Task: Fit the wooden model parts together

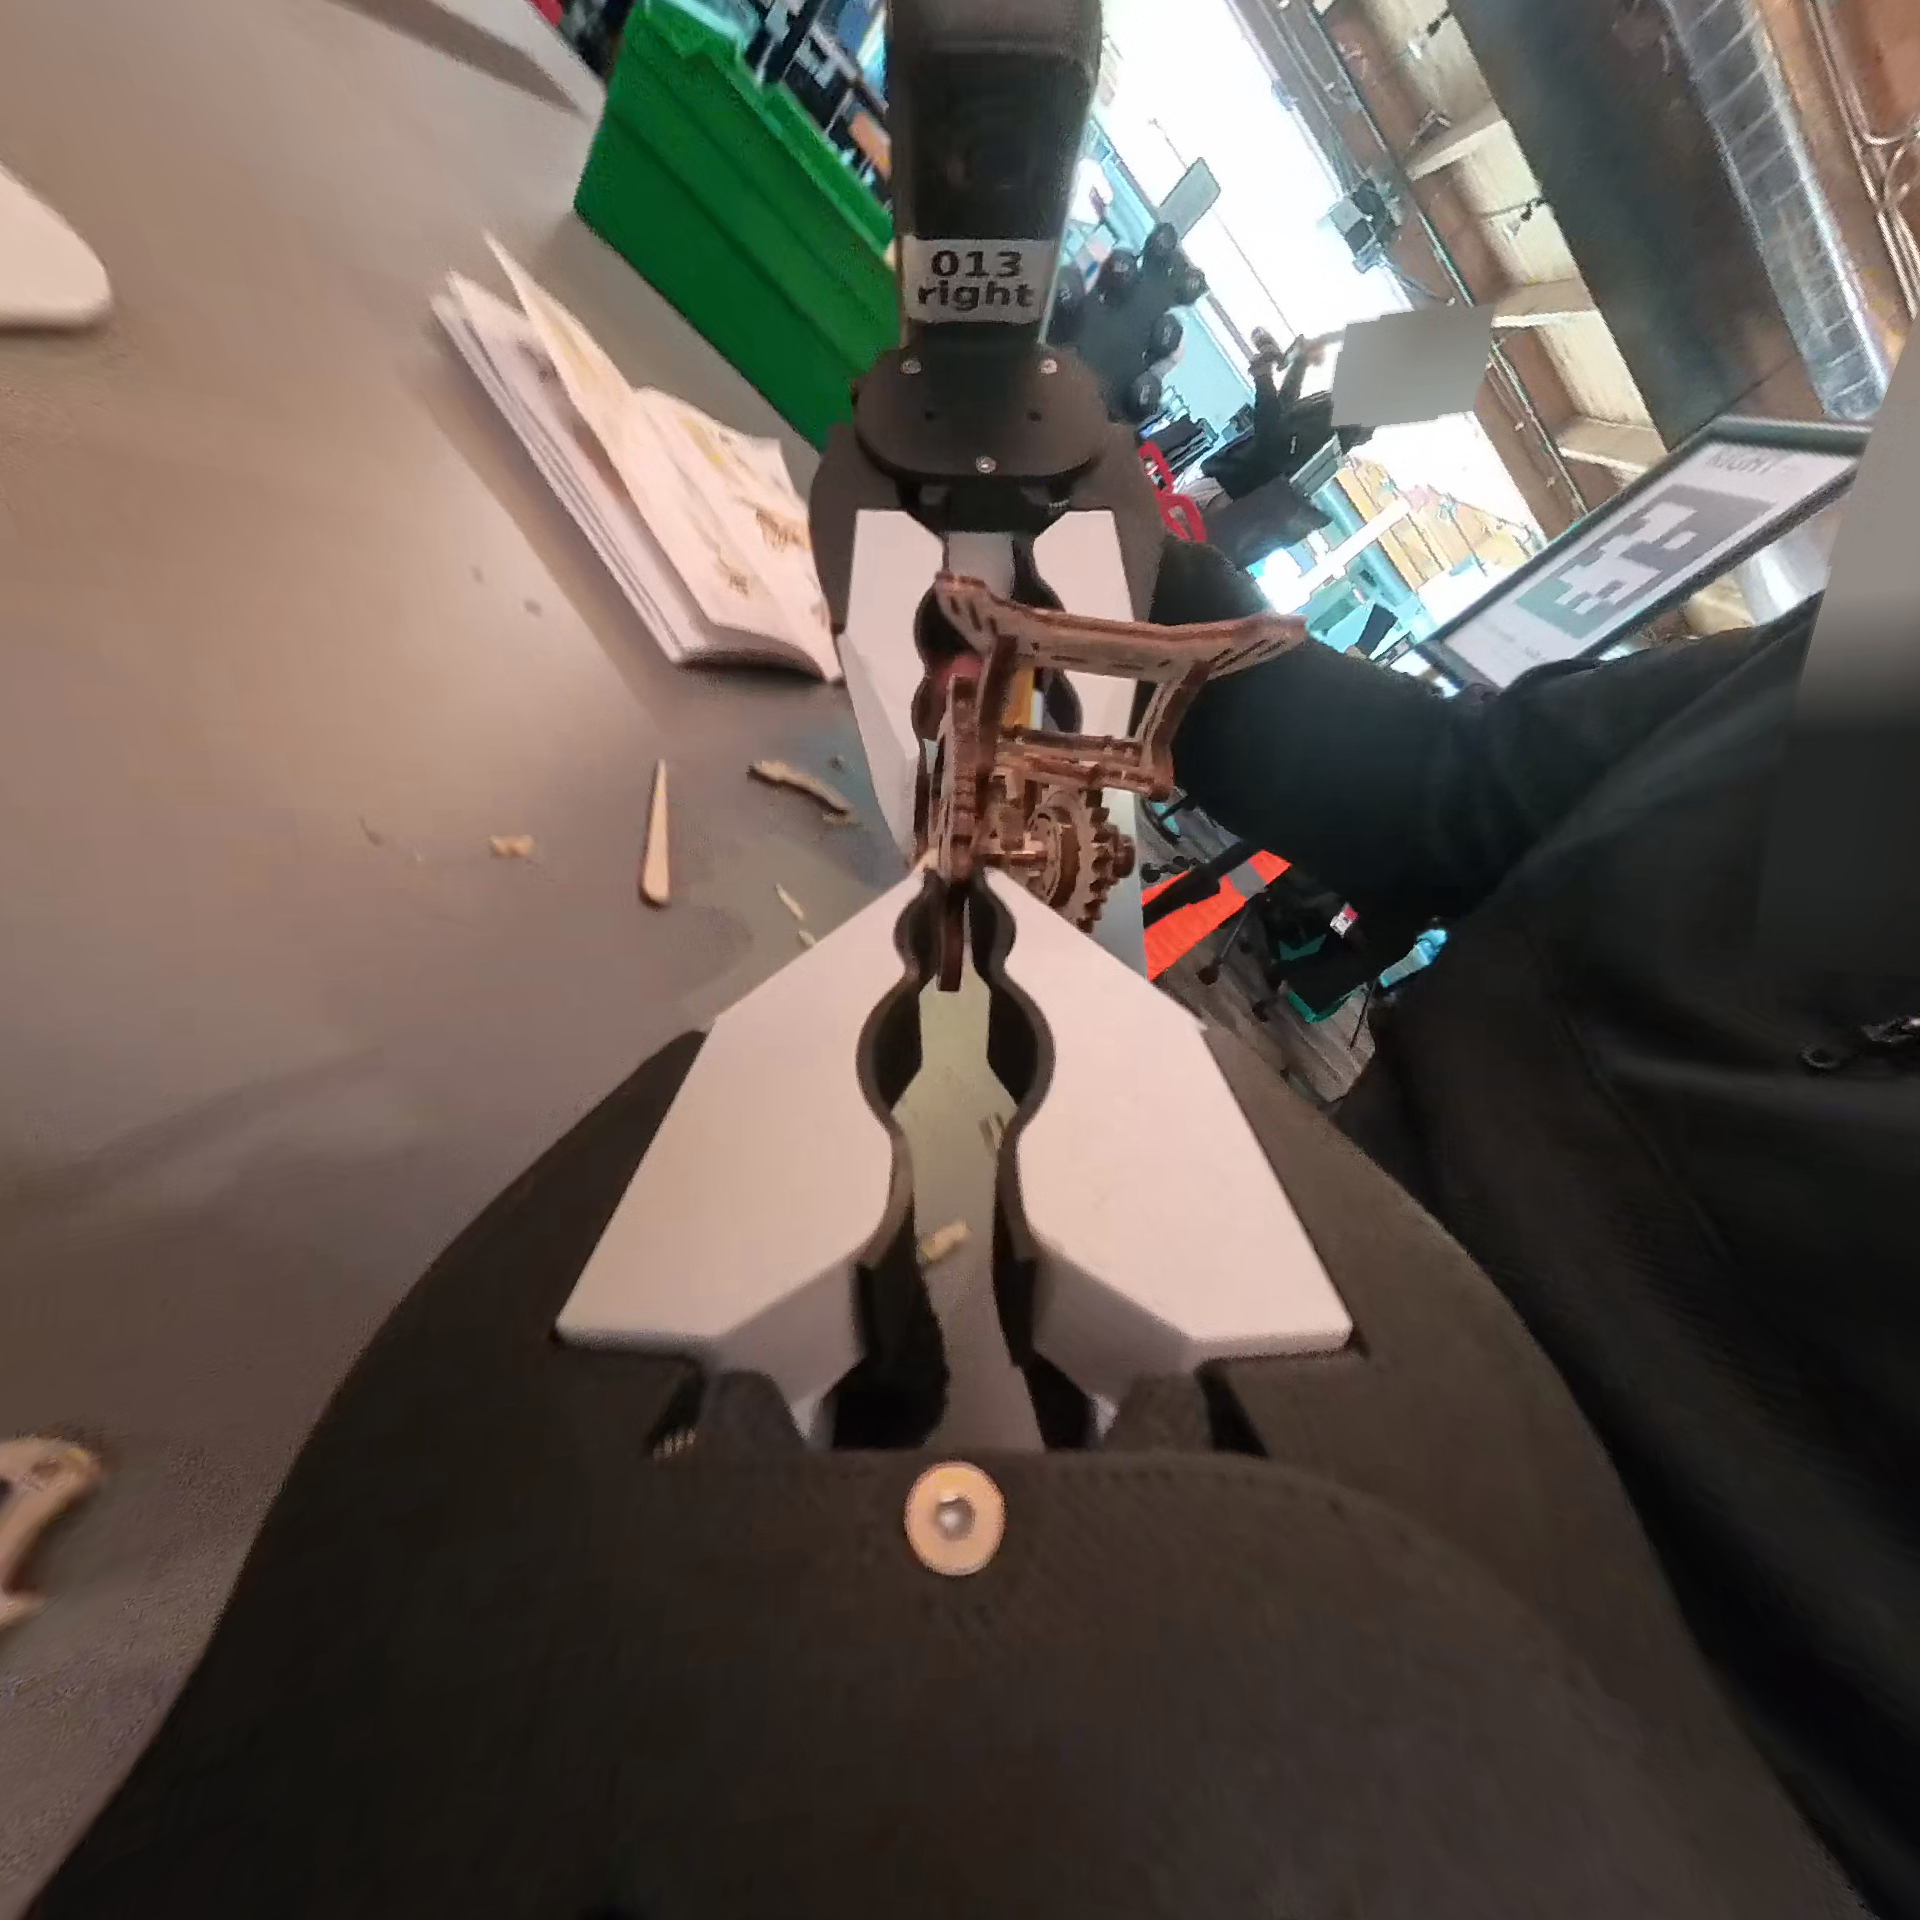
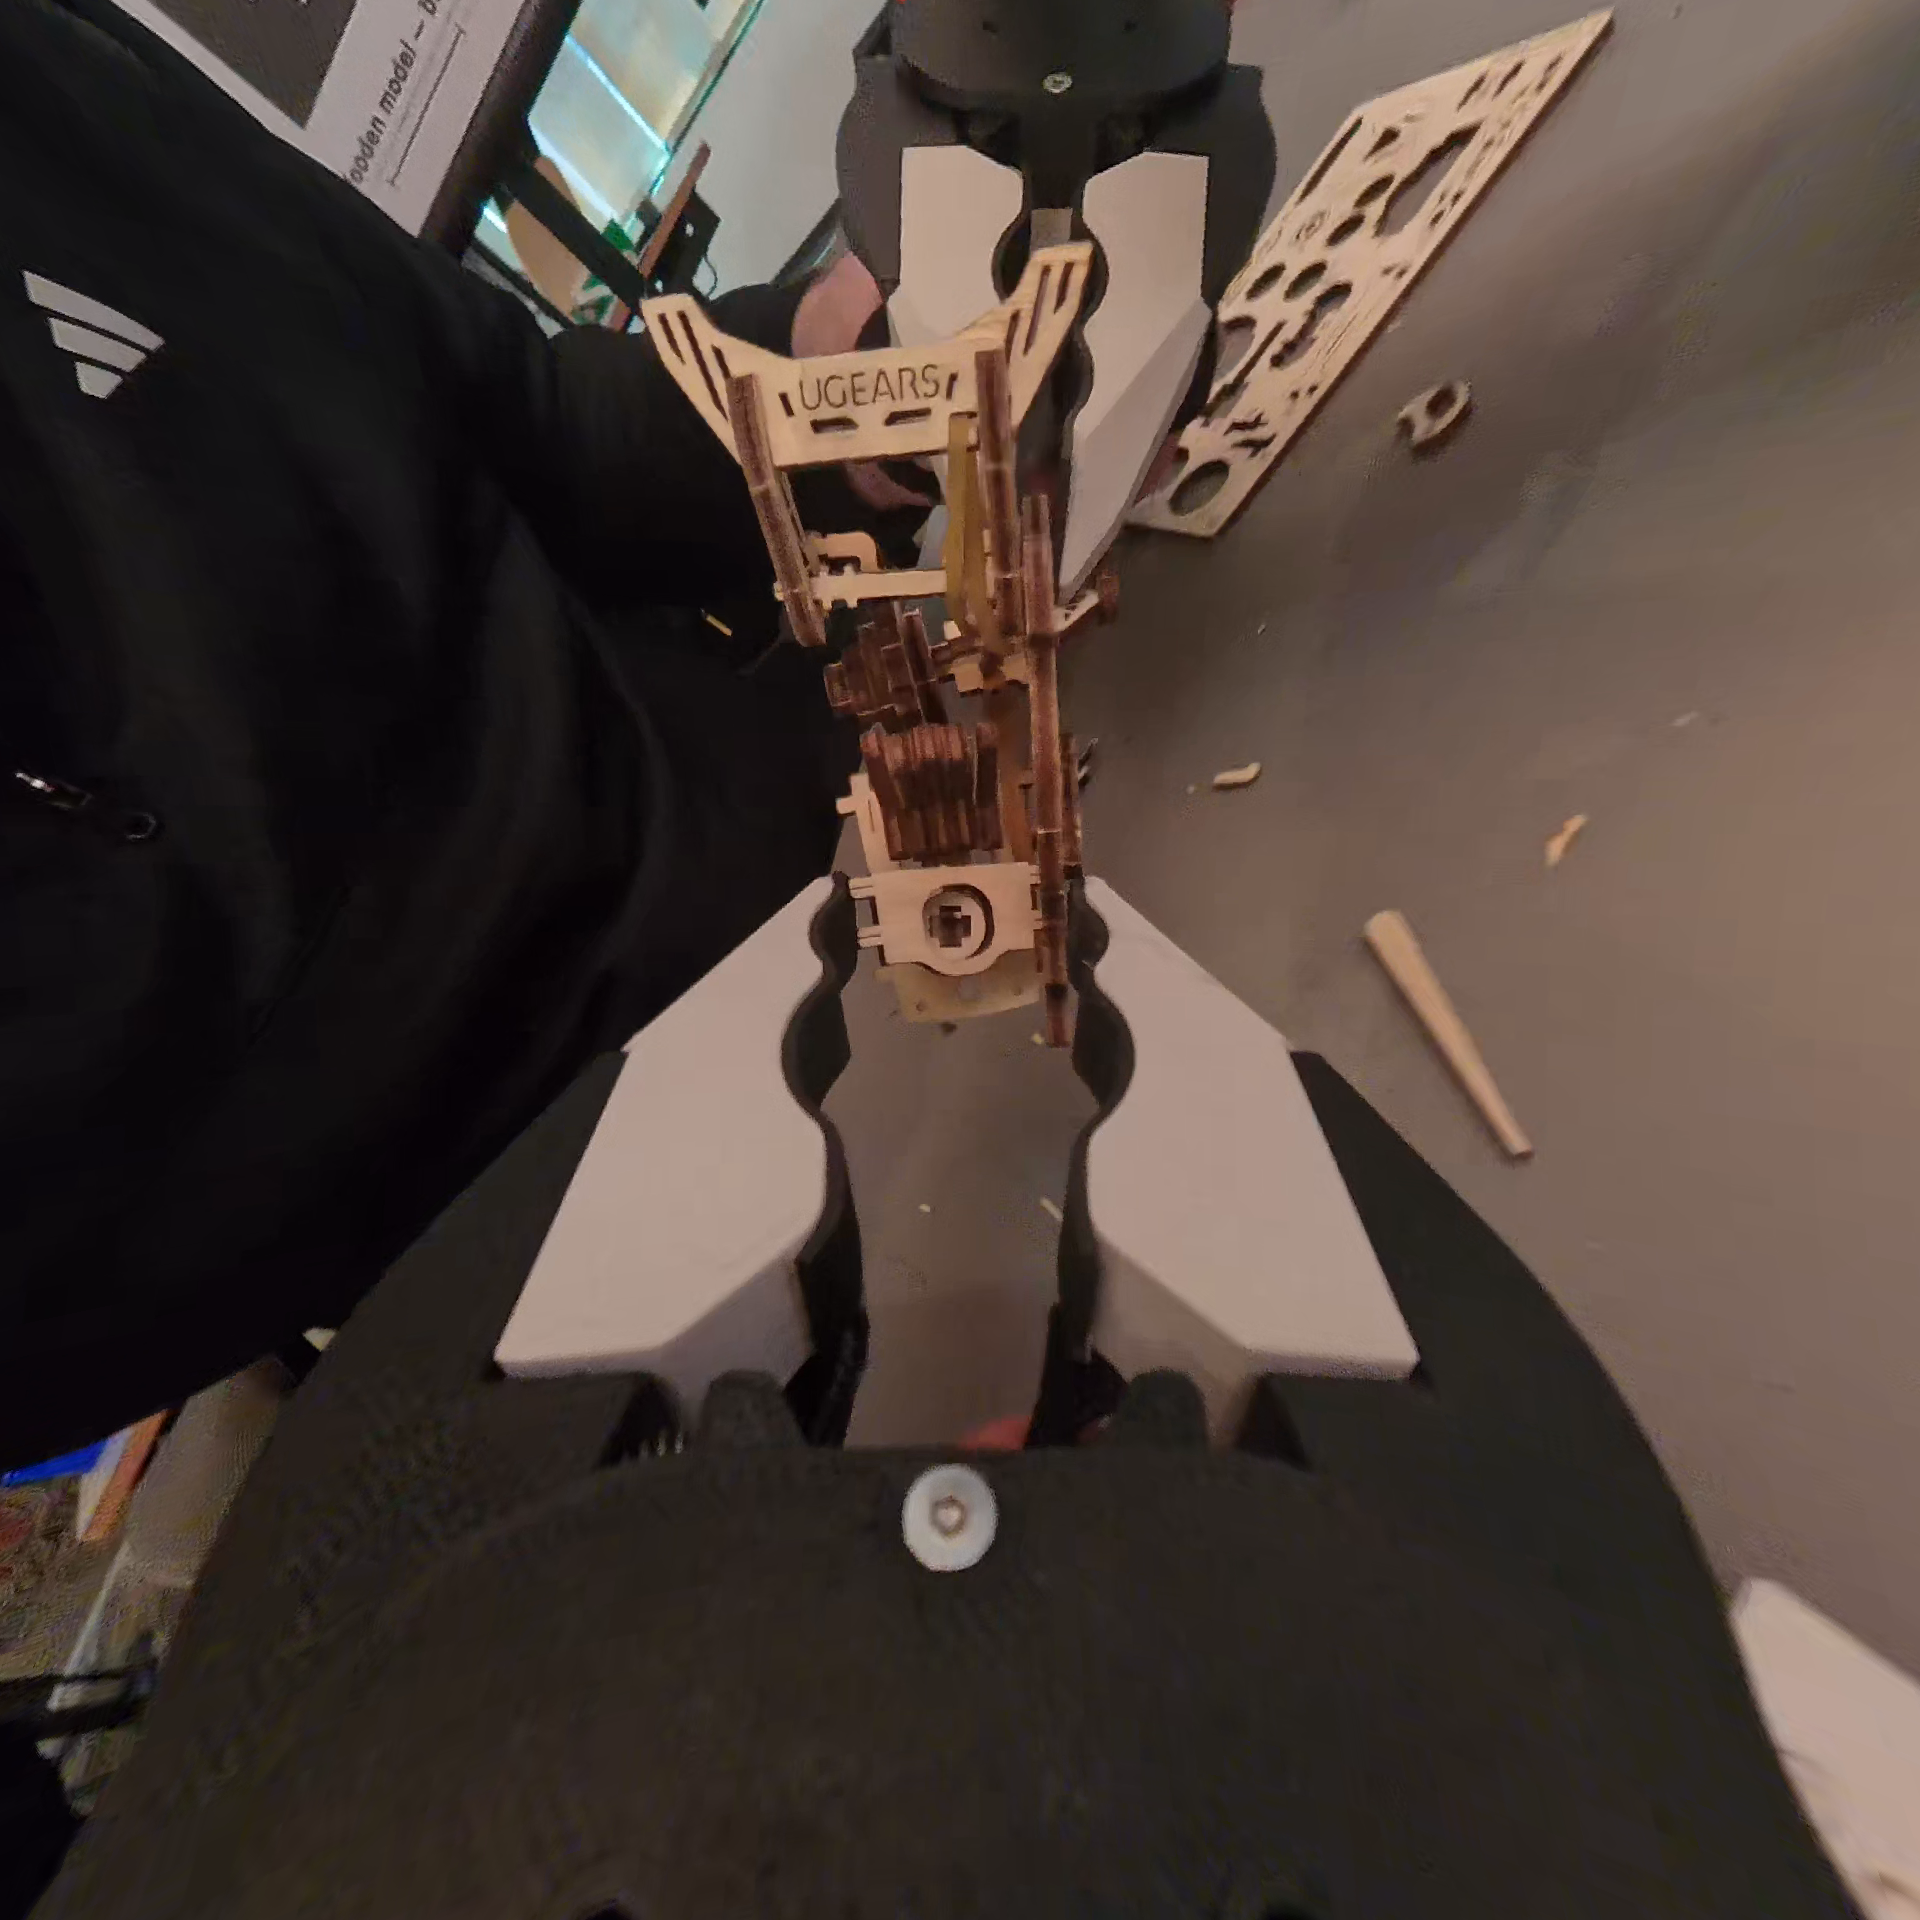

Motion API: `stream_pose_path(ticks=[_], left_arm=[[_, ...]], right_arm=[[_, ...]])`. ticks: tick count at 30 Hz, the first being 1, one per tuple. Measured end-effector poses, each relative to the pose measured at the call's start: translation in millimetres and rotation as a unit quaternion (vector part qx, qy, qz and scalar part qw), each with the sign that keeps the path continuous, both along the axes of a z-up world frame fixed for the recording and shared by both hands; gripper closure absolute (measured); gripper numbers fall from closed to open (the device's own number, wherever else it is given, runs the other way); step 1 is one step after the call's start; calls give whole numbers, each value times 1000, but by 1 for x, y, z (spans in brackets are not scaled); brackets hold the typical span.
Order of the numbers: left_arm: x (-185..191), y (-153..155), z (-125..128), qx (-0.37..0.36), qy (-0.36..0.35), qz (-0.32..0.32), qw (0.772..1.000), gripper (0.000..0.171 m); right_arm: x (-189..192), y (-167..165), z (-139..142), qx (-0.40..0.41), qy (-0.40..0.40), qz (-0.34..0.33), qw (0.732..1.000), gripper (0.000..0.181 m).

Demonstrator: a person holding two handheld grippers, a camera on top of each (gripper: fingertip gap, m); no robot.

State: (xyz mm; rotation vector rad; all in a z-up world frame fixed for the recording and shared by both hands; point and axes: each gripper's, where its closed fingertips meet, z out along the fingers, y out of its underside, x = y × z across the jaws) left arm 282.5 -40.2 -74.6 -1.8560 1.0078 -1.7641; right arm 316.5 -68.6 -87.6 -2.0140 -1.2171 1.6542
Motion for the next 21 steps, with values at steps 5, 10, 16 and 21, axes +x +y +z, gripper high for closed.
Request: stream_pose_path(ticks=[5,10,16,21], left_arm=[[-5,-20,-23,-38,32,3,999,171],[-3,-21,-31,-46,58,-3,997,171],[-2,-23,-37,-64,71,-11,995,165],[-1,-22,-44,-74,88,-10,993,170]], right_arm=[[-4,-21,-20,-19,-17,-23,999,145],[-7,-27,-32,-29,-32,-32,999,144],[-7,-27,-38,-34,-50,-27,998,144],[-8,-28,-44,-33,-69,-23,997,144]])
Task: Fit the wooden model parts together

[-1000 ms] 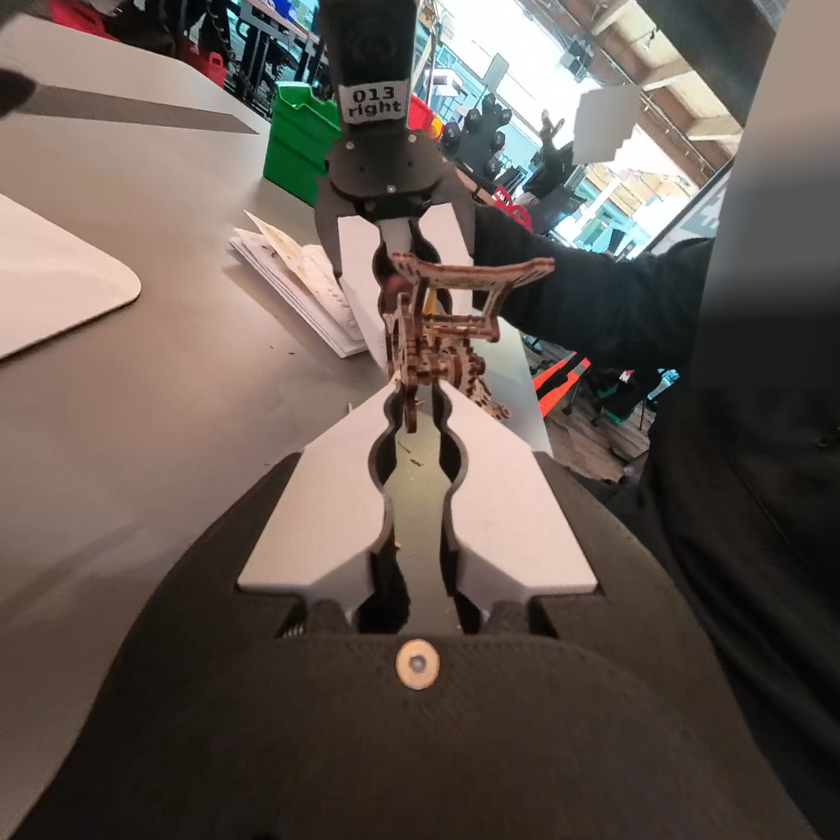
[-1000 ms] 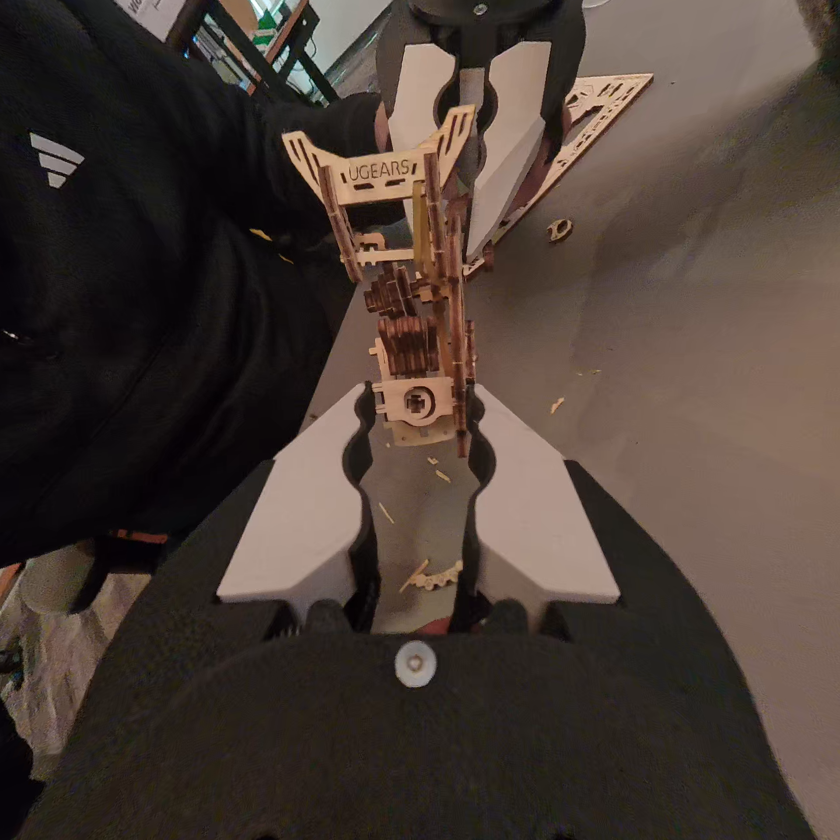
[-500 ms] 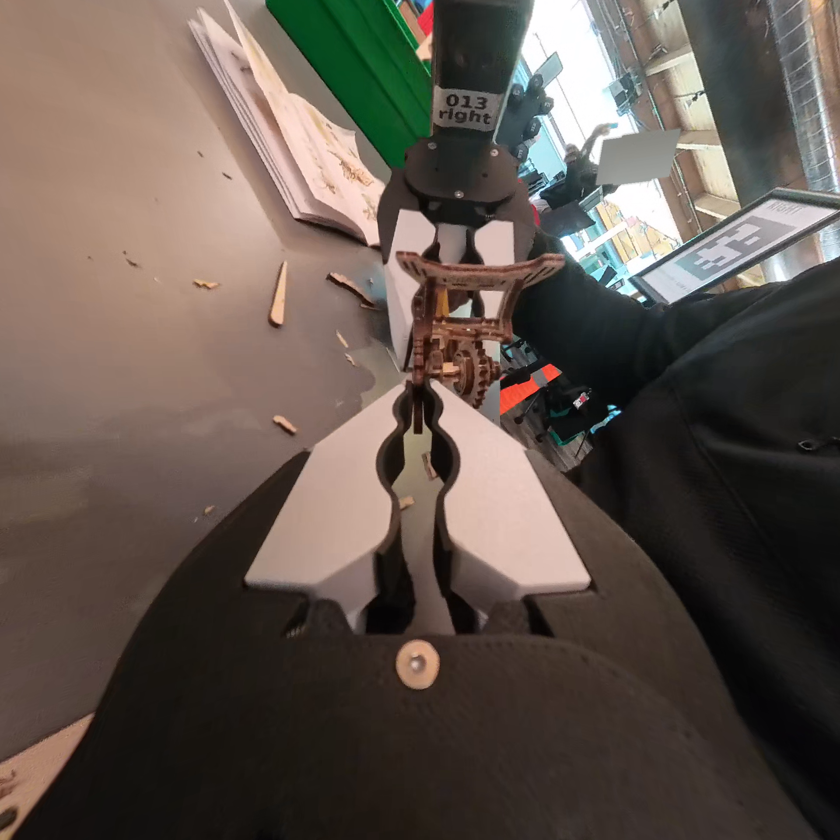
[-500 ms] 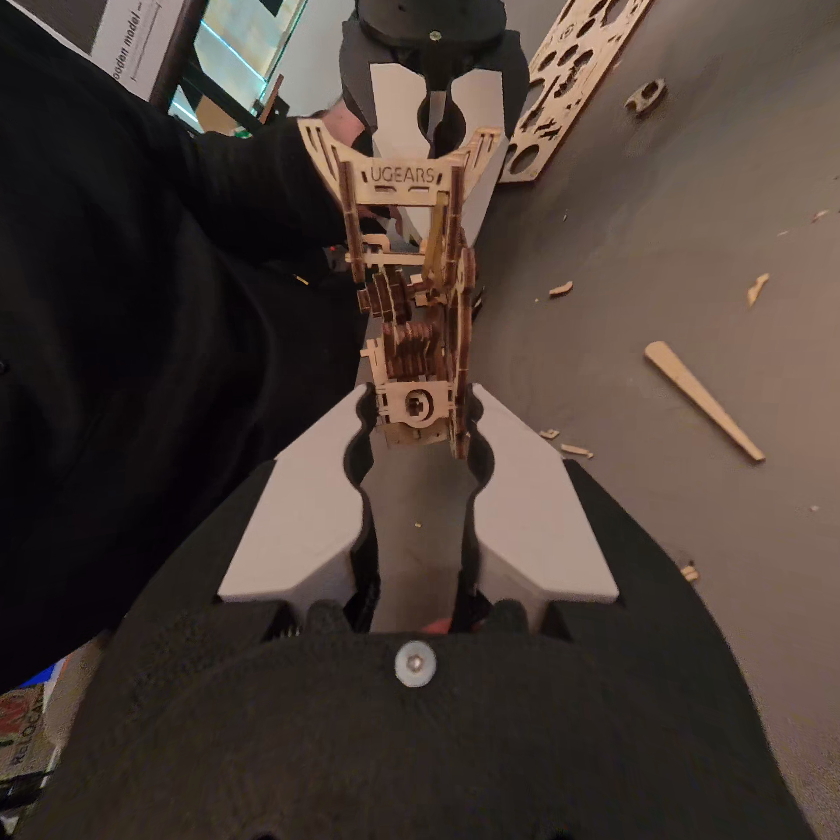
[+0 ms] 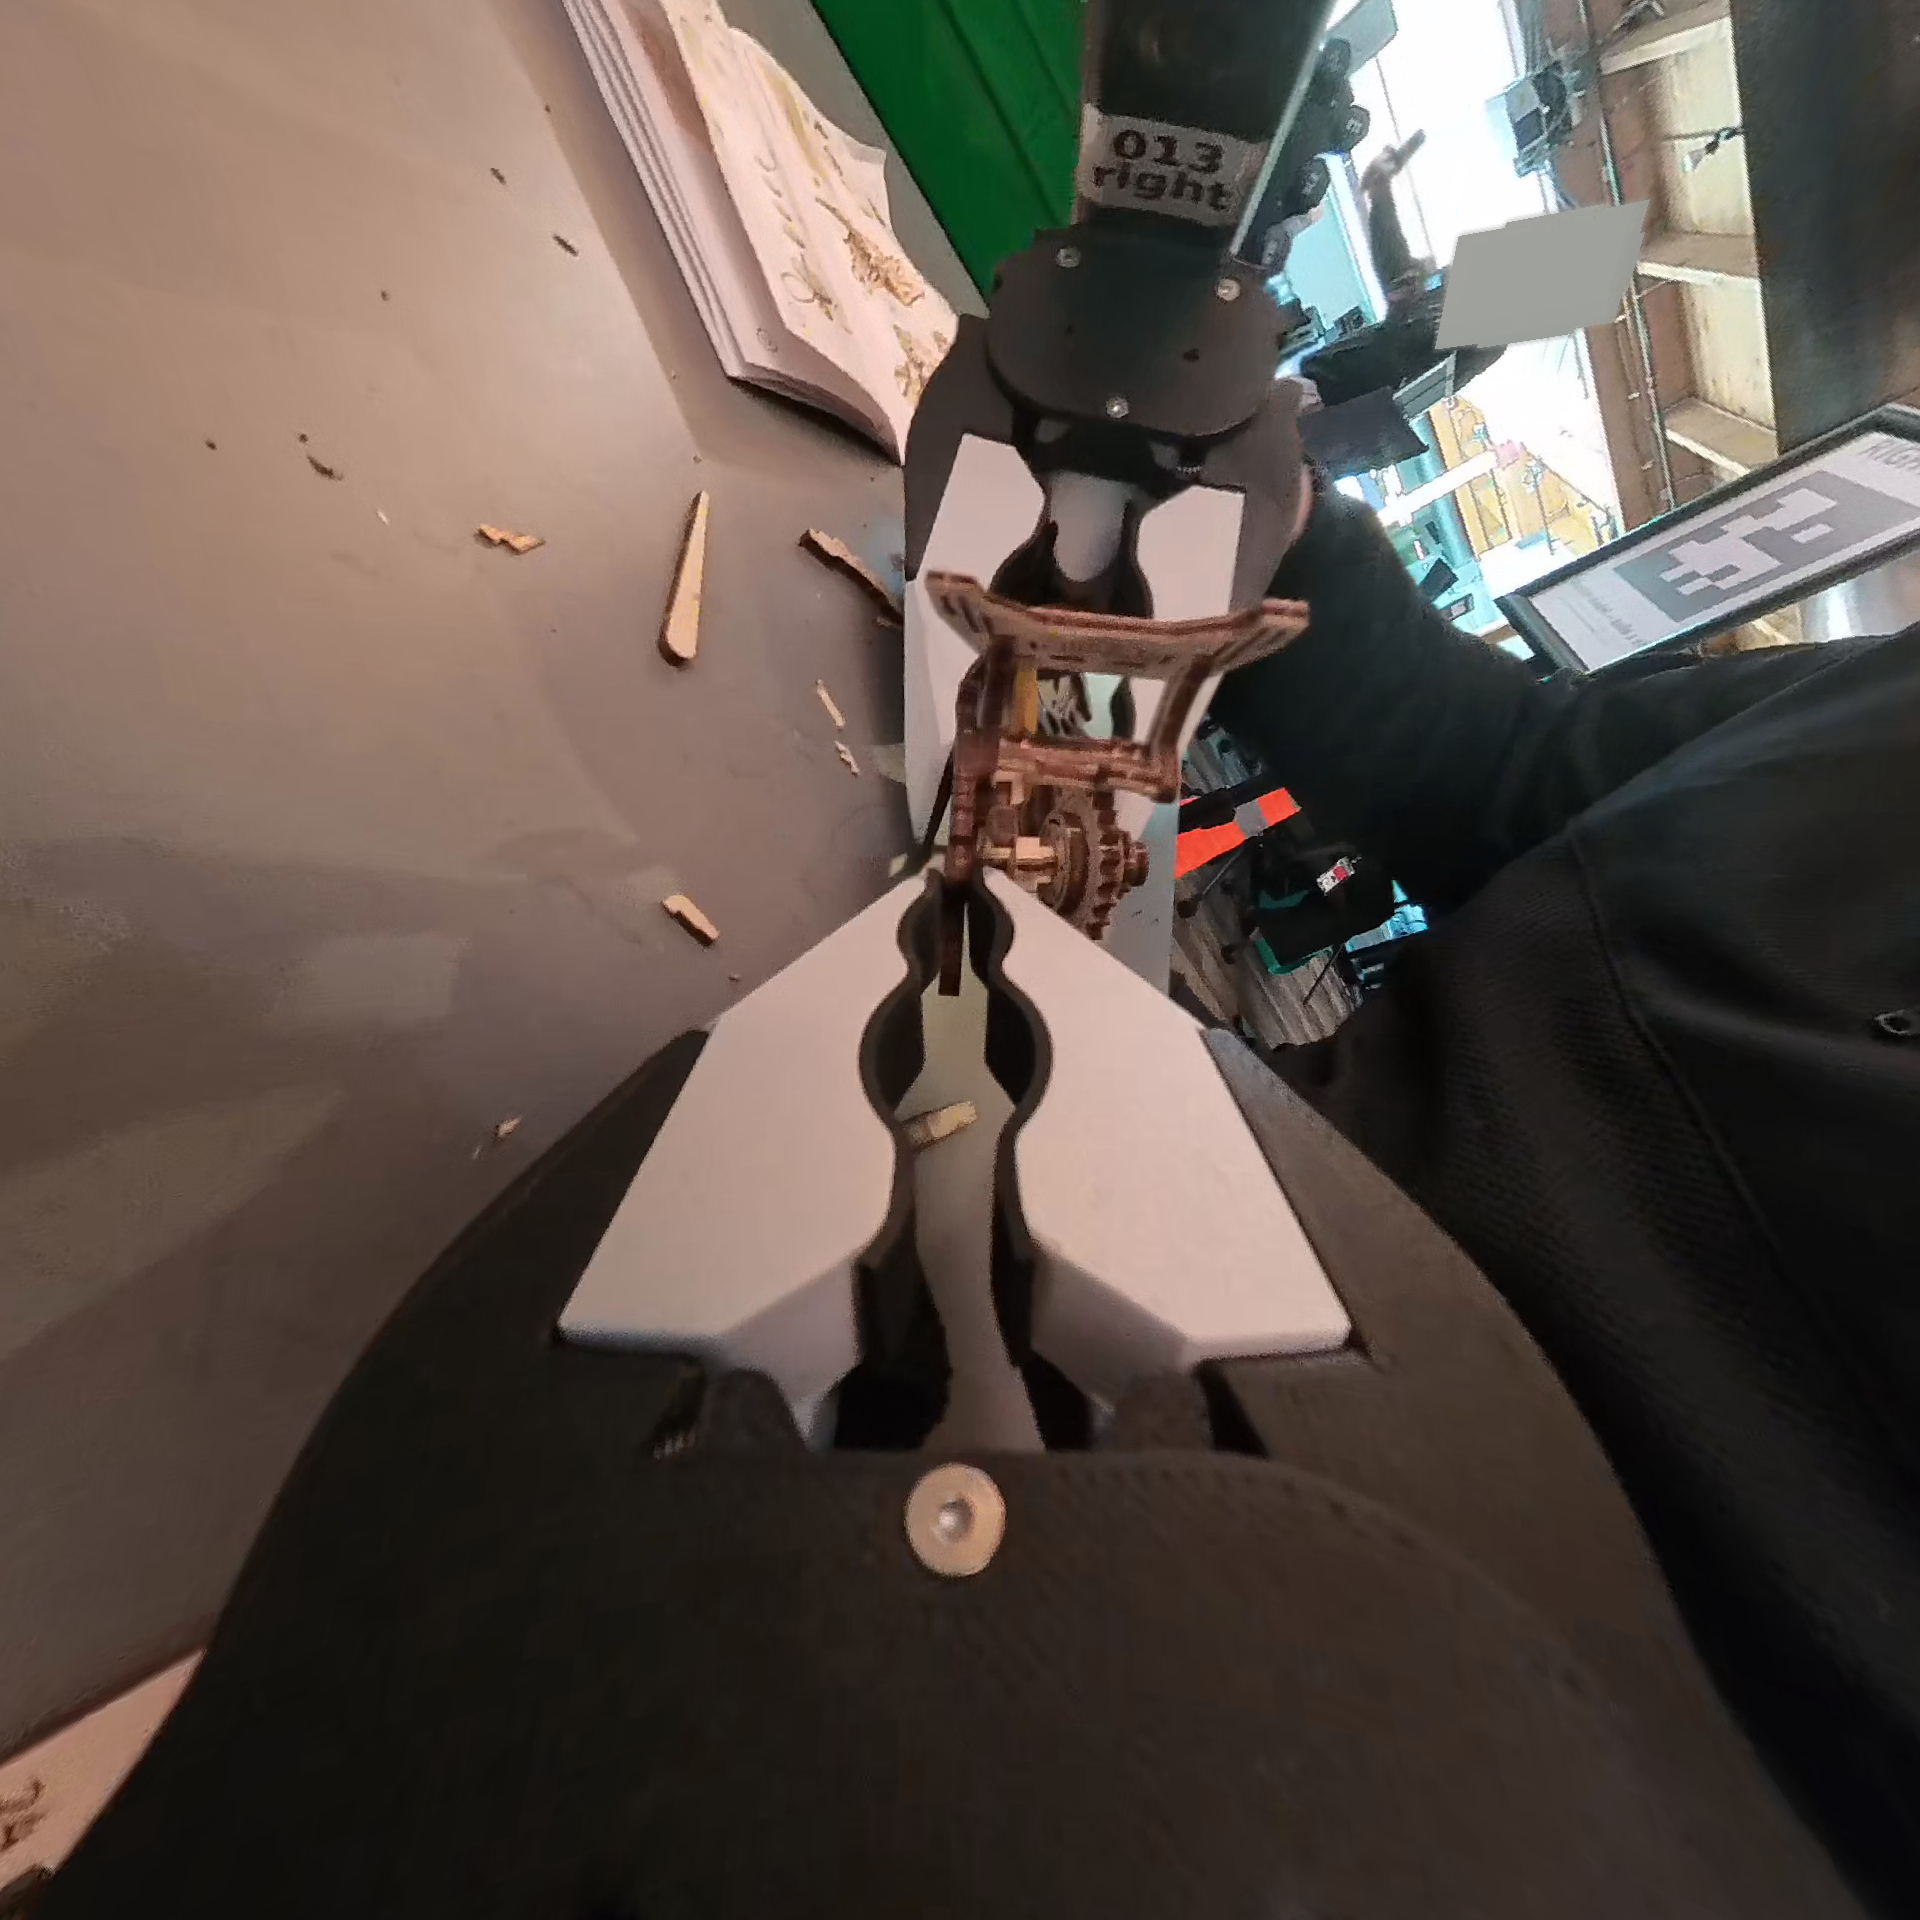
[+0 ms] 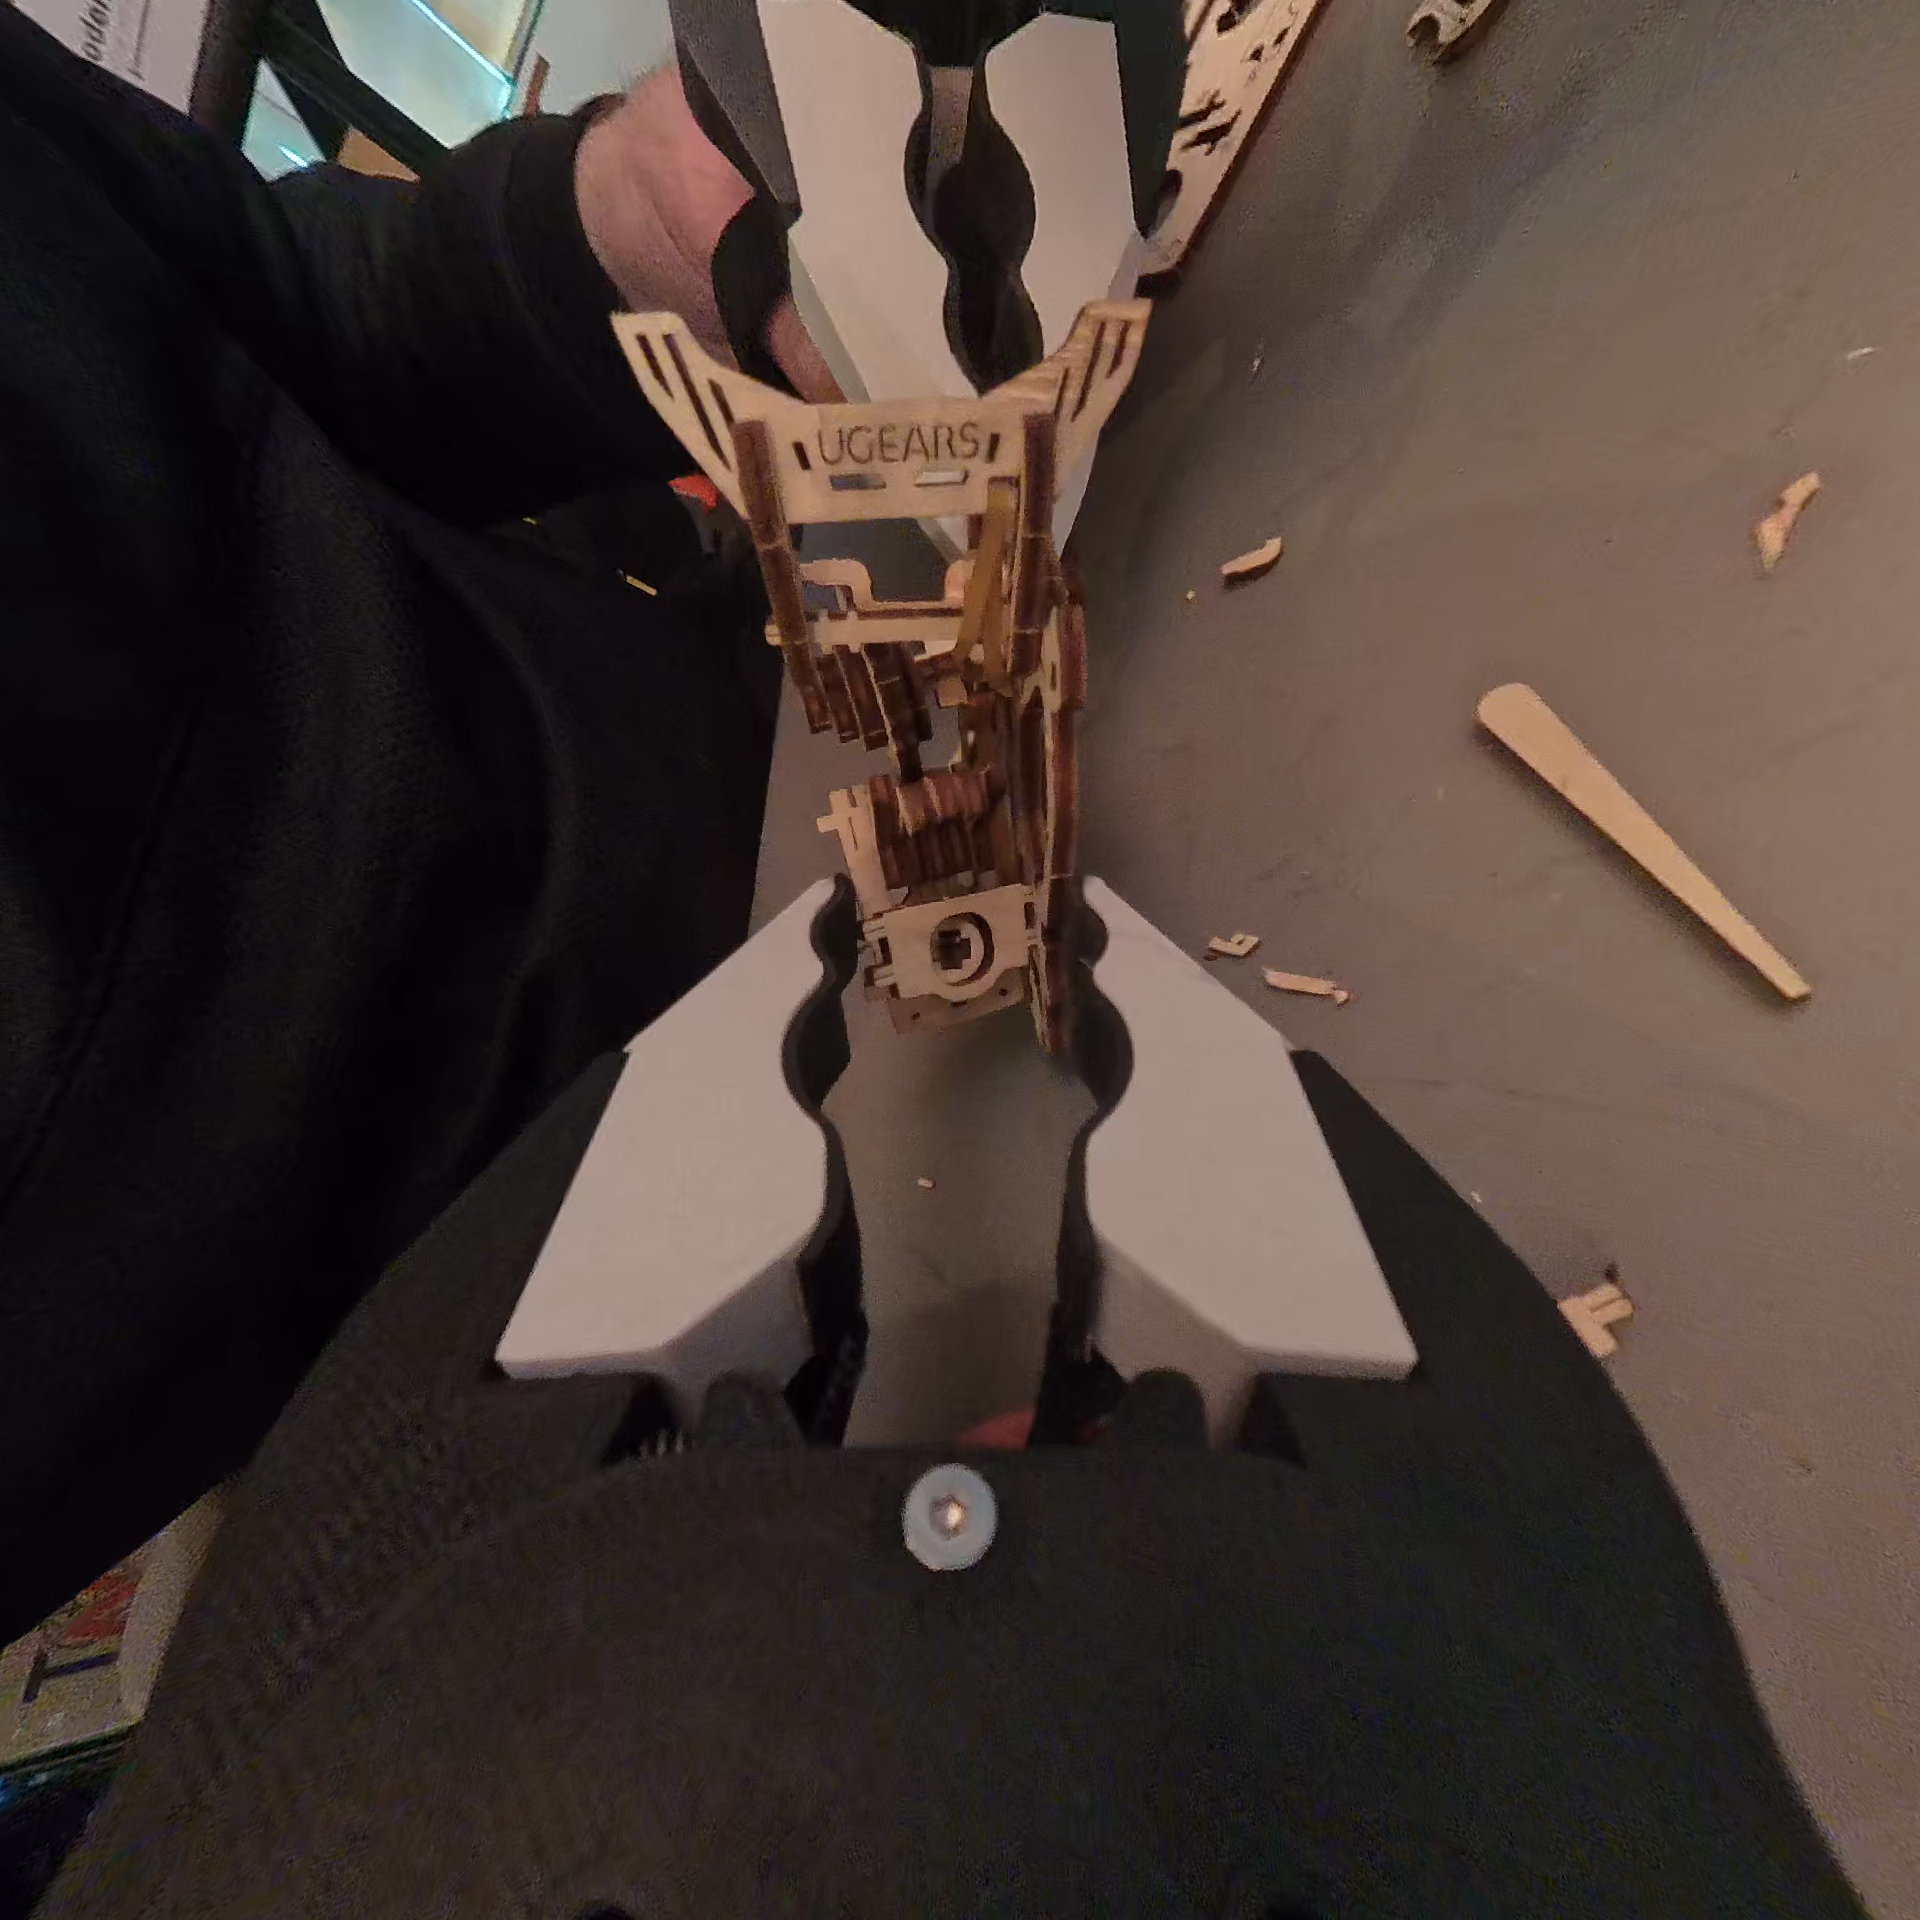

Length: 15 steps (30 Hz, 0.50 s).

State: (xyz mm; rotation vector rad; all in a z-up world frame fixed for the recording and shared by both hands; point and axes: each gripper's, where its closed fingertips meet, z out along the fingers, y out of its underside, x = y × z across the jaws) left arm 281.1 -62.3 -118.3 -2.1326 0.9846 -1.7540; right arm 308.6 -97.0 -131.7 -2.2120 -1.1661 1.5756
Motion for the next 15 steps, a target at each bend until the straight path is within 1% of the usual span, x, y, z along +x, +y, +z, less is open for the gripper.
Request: stream_pose_path(ticks=[6,9,11,13,14,15], left_arm=[[1,3,-10,-25,30,6,999,170],[1,4,-11,-30,32,8,999,170],[1,5,-11,-36,33,14,999,169],[1,6,-12,-46,34,25,998,169],[2,6,-12,-47,32,25,998,169],[2,5,-12,-46,34,26,998,169]], right_arm=[[4,9,-5,37,-32,-20,999,135],[14,16,-3,79,-63,-40,994,130],[20,20,5,121,-76,-56,988,137],[26,18,10,166,-108,-56,979,143],[26,16,13,188,-116,-54,974,148],[23,13,18,206,-118,-55,970,156]])
